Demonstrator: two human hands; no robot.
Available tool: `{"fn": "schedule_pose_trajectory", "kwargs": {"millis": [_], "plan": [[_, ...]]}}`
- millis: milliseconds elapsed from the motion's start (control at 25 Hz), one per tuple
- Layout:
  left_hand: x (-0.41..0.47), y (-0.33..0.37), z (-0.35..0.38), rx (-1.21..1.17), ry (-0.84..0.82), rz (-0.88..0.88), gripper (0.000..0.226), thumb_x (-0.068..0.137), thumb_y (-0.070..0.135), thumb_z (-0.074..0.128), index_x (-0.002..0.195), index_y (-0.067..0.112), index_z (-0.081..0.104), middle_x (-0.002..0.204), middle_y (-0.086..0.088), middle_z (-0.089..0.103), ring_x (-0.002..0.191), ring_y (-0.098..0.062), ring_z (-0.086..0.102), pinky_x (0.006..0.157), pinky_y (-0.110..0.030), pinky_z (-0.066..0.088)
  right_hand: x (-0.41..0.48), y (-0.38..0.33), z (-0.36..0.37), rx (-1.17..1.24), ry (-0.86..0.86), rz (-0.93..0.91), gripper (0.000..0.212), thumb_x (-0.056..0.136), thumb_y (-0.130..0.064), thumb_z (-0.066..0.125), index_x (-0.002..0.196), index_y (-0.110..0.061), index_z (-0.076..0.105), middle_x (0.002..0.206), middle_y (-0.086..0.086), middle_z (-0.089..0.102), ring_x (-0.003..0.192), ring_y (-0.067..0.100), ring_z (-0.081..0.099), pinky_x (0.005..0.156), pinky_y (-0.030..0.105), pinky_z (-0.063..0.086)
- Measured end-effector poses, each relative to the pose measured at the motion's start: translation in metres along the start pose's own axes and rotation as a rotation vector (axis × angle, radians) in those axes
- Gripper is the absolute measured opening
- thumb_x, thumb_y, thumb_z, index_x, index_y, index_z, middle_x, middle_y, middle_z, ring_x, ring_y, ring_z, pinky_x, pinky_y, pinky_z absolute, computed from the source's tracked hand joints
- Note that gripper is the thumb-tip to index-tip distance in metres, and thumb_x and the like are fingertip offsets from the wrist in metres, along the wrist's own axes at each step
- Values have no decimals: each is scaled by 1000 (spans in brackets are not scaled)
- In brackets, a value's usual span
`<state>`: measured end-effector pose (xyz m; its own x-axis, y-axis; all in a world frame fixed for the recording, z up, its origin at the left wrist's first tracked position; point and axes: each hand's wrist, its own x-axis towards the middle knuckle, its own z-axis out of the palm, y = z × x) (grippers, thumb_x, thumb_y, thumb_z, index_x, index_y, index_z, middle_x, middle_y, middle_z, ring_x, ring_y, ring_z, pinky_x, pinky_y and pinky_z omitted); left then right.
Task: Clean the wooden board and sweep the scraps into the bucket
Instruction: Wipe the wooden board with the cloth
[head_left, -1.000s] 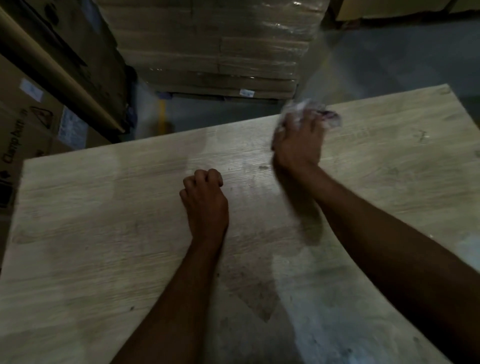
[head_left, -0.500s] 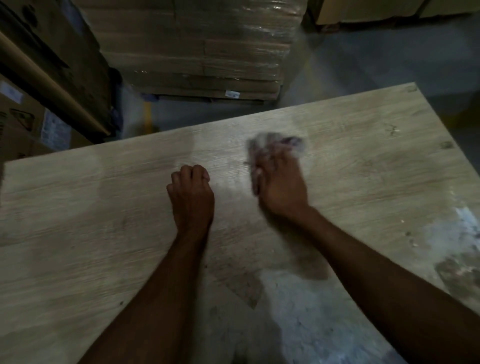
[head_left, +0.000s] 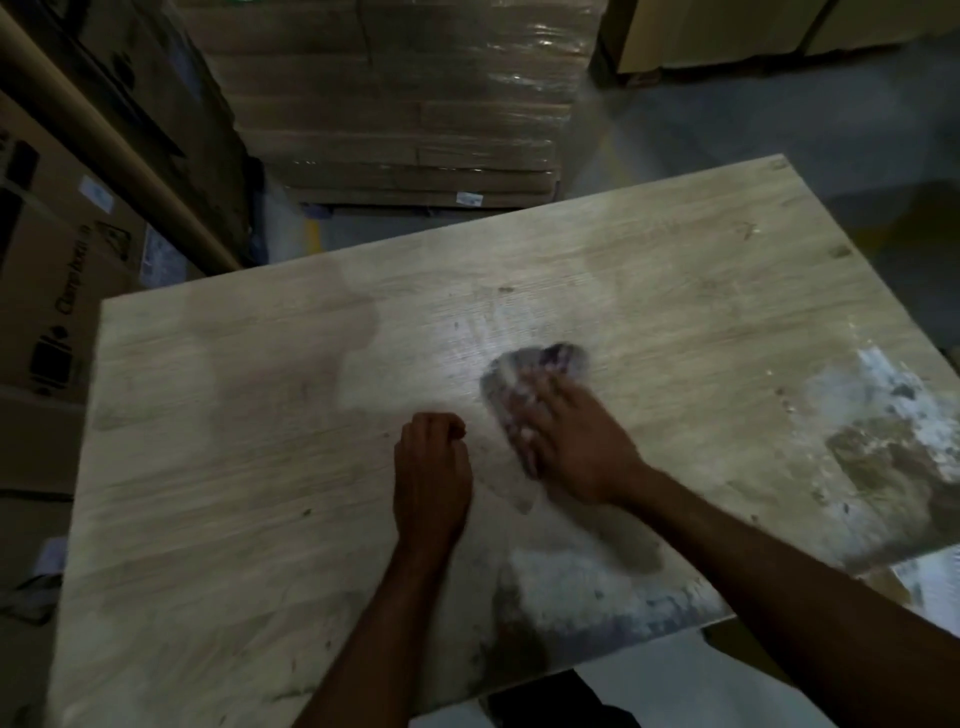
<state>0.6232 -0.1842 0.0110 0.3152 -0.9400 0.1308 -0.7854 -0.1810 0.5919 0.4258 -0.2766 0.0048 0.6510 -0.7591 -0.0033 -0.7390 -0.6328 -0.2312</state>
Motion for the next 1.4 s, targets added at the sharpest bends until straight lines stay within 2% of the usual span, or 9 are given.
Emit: {"fn": "schedule_pose_trajectory", "kwargs": {"millis": [240,360,520,640,840,960,1160,1280,1400], "plan": [[-23,2,-13,-107,-32,16,13,88,18,44,99,25,49,99,4,49,92,-23,48,85,-45,42,-31,-21,1,-32,81,-43,56,105,-36,33,158,-20,35,166,18,30,155,34,23,126,52,21],[-23,3,-12,-161,15,8,16,87,15,43,98,24,49,99,3,51,93,-23,50,85,-43,43,-30,-25,-5,83,192,513,62,102,-40,25,161,-21,29,171,17,14,158,36,13,123,57,20],[-19,-3,-9,-242,58,-34,7,88,14,44,89,18,49,87,-2,51,84,-24,49,78,-42,43,-88,-69,21,-39,-26,-107,58,107,-35,24,164,-30,13,172,12,10,159,34,12,126,58,17],[-21,-4,-5,-104,48,52,19,98,19,48,80,15,45,80,-3,46,78,-26,44,77,-41,37,-91,-46,3,36,145,553,62,104,-39,20,163,-22,21,171,14,16,157,37,15,123,57,22],[-29,1,-10,6,-10,49,27,104,33,45,84,16,42,84,-3,44,84,-26,42,81,-41,32,-137,-62,12,-112,-3,-24,57,105,-38,28,162,-27,27,169,9,25,158,33,14,127,51,15],[-55,16,-8,77,-51,-52,23,100,36,48,96,13,47,97,-10,53,96,-30,46,90,-45,38,-133,-56,7,81,181,662,59,100,-33,40,158,-21,37,162,18,36,149,42,31,122,52,27],[-80,26,-5,-4,-72,-188,26,95,40,55,110,20,46,103,-5,62,99,-31,57,86,-39,42,-200,-123,33,57,94,-192,59,90,-27,57,149,-20,51,156,12,49,143,38,44,121,48,29],[-105,30,-9,3,-129,-157,17,97,41,52,103,25,48,102,0,58,93,-28,58,77,-35,42,-209,-78,18,126,336,385,57,90,-19,52,146,-13,56,149,20,54,140,40,47,118,52,33],[-121,36,-2,108,-135,-121,20,101,34,50,102,15,54,106,-12,57,98,-37,57,84,-44,43,-235,-99,35,78,219,-154,48,95,-14,53,142,-11,58,148,17,55,144,36,41,121,52,31]]}}
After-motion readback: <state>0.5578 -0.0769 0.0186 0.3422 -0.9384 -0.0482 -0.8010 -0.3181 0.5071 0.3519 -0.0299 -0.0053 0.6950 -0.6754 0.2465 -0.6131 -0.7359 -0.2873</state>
